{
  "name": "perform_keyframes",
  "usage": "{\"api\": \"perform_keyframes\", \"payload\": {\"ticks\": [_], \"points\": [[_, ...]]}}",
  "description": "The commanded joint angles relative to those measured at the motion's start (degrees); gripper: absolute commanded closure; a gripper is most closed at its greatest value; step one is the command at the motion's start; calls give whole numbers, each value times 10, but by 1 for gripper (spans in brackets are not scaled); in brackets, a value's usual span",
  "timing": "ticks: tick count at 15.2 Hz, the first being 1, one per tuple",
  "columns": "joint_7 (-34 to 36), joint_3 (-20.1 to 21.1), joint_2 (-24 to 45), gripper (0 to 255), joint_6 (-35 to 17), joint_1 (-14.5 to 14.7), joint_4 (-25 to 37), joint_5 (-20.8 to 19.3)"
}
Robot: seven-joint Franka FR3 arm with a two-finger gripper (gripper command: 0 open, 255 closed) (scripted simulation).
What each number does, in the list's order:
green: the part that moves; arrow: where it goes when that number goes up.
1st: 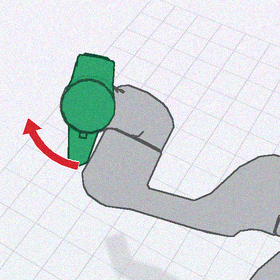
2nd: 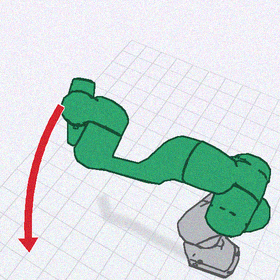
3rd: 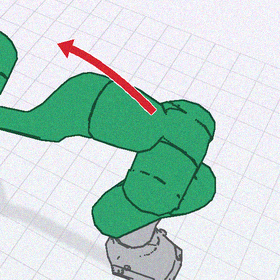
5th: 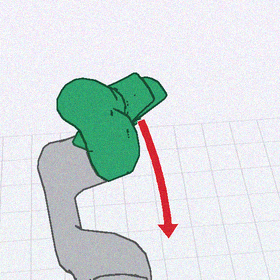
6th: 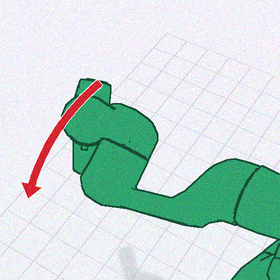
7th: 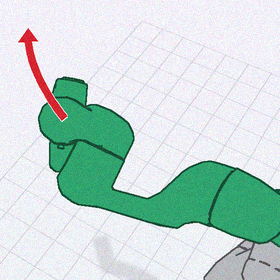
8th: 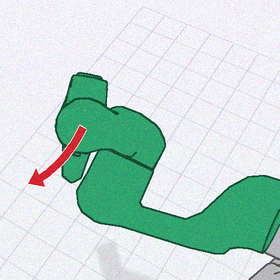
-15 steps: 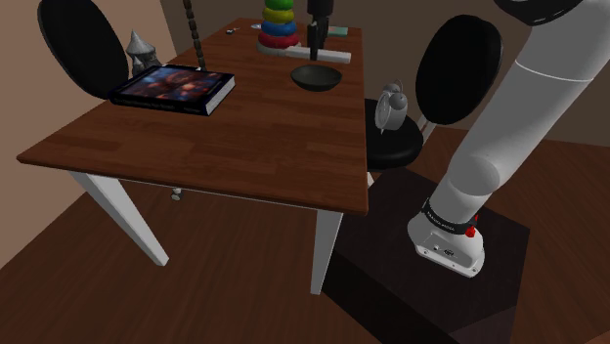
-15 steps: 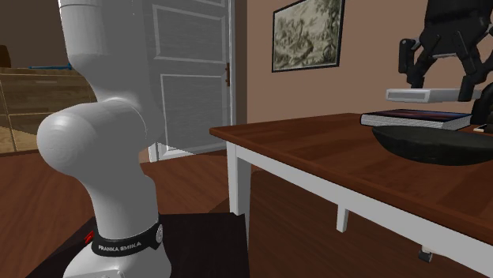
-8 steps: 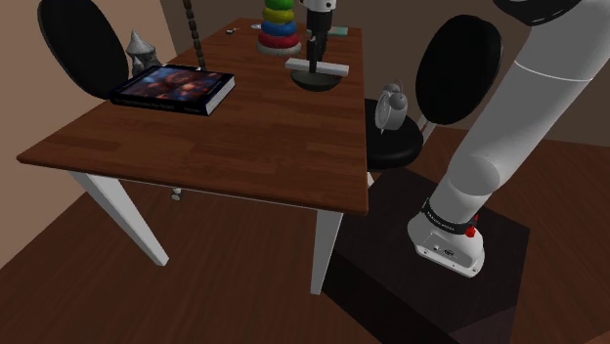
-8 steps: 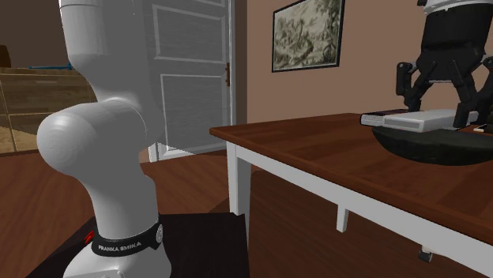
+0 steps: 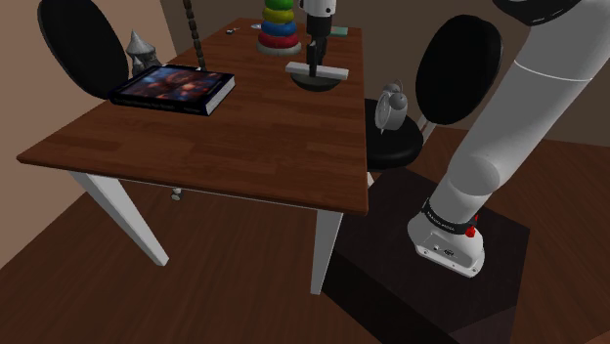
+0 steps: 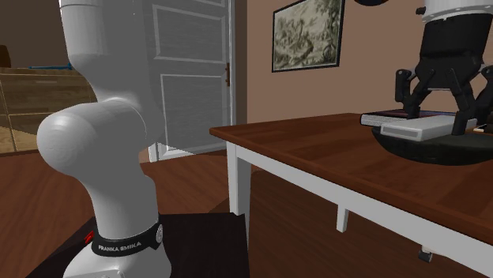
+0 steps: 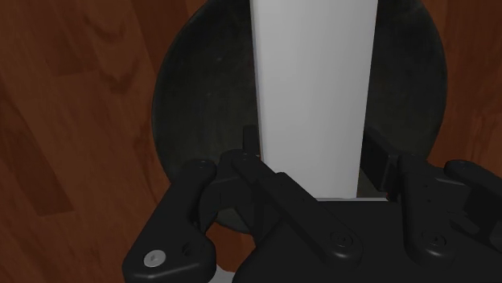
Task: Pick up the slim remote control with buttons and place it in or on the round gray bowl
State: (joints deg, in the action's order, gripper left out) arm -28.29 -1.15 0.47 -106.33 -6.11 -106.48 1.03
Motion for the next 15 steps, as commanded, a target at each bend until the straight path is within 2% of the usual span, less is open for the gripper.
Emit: {"api": "perform_keyframes", "payload": {"ticks": [1, 2, 7, 11, 15], "points": [[0, 0, 0, 255, 0, 0, 0, 0], [0, 0, 0, 0, 0, 0, 0, 0], [0, 0, 0, 0, 0, 0, 0, 0], [0, -1, -1, 0, 73, -1, 72, 0], [0, -1, -1, 0, 73, -1, 72, 0]]}}
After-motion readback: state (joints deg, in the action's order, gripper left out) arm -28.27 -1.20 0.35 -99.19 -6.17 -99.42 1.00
